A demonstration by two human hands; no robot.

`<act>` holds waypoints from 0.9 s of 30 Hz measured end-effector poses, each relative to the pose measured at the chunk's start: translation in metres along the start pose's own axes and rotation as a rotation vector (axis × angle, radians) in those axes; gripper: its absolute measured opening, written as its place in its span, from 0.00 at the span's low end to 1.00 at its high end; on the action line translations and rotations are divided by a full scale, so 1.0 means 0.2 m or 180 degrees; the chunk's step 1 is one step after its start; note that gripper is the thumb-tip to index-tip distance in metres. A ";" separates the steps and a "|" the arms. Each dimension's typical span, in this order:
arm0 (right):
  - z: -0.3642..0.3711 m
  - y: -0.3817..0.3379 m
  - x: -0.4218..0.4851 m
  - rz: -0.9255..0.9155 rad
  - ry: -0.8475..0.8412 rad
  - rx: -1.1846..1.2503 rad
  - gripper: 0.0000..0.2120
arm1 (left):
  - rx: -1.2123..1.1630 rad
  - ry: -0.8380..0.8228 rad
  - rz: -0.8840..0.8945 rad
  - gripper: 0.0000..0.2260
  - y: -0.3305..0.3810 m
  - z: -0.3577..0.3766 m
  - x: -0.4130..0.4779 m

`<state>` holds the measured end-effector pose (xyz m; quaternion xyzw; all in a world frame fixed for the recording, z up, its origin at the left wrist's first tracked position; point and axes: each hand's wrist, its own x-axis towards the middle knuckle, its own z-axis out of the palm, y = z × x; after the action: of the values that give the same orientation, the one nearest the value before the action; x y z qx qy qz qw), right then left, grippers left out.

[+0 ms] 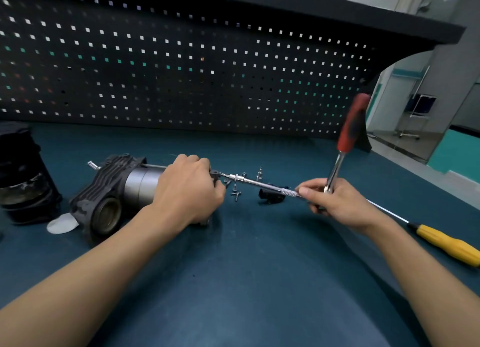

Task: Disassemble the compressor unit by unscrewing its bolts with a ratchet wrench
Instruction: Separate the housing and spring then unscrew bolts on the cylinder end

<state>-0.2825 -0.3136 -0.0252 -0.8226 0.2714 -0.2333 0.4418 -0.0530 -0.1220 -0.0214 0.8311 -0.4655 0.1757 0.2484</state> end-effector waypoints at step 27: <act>0.03 -0.07 0.01 0.1817 -0.0312 0.1754 0.34 | 0.0036 0.0051 0.0253 0.12 -0.04 0.03 0.05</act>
<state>-0.2737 -0.3049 -0.0162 -0.5750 0.3948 -0.1258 0.7055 -0.0416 -0.1289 -0.0241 0.8119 -0.4952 0.1947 0.2403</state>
